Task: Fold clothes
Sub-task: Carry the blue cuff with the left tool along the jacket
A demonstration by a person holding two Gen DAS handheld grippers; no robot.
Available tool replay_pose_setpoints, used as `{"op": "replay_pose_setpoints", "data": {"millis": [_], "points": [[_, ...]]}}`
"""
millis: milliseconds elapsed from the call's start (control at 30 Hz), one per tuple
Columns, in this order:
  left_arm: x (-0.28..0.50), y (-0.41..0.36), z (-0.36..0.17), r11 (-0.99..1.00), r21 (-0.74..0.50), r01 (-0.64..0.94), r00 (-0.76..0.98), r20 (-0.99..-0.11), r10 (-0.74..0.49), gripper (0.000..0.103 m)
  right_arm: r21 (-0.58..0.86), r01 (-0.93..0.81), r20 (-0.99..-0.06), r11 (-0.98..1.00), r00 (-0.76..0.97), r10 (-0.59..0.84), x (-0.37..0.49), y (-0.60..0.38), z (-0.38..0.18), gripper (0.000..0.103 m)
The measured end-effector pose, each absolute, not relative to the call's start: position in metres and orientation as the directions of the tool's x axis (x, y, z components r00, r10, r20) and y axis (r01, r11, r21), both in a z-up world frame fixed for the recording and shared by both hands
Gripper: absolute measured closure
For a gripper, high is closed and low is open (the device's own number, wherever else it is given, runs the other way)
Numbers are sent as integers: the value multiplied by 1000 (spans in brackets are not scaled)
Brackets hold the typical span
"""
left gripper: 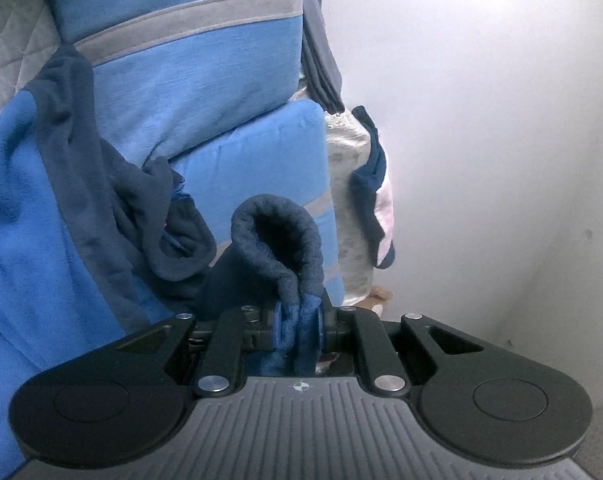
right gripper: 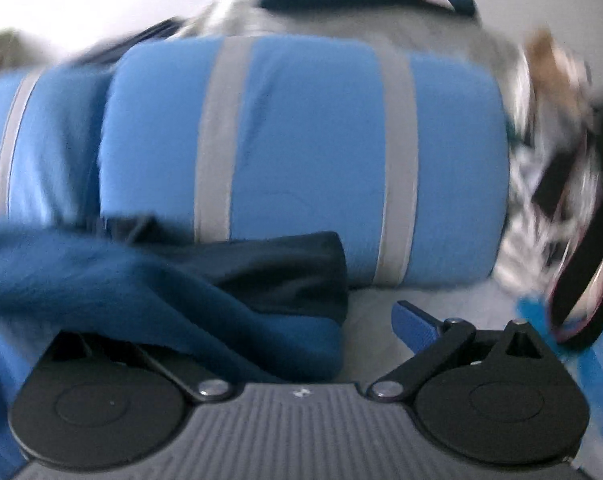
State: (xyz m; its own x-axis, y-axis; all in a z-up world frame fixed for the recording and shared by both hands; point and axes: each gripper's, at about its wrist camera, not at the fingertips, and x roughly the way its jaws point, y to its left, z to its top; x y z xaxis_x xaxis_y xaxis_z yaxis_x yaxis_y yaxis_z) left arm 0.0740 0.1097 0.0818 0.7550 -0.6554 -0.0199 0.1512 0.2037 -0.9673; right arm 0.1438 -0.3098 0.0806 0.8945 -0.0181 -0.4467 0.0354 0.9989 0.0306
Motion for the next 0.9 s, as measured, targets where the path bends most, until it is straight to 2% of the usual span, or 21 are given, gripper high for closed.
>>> {"op": "replay_pose_setpoints", "data": {"millis": [100, 333, 567, 667, 767, 900], "points": [[76, 111, 82, 216, -965, 150, 757, -29, -653, 88, 146, 79, -482, 986, 876, 1, 157, -335, 80, 0], [79, 120, 82, 253, -959, 128, 785, -58, -617, 89, 190, 63, -513, 980, 857, 45, 173, -362, 74, 0], [86, 128, 80, 279, -956, 93, 813, -88, -575, 89, 67, 25, -636, 997, 771, 24, 190, -354, 62, 0], [86, 135, 79, 252, -963, 98, 826, -63, -561, 89, 51, 54, -697, 997, 717, -3, 196, -354, 52, 0], [84, 142, 84, 240, -962, 128, 834, -27, -551, 89, 78, 54, -709, 995, 705, 18, 196, -360, 45, 0], [82, 144, 84, 234, -964, 126, 843, -20, -537, 89, 98, 48, -711, 994, 702, 36, 198, -356, 38, 0]]}}
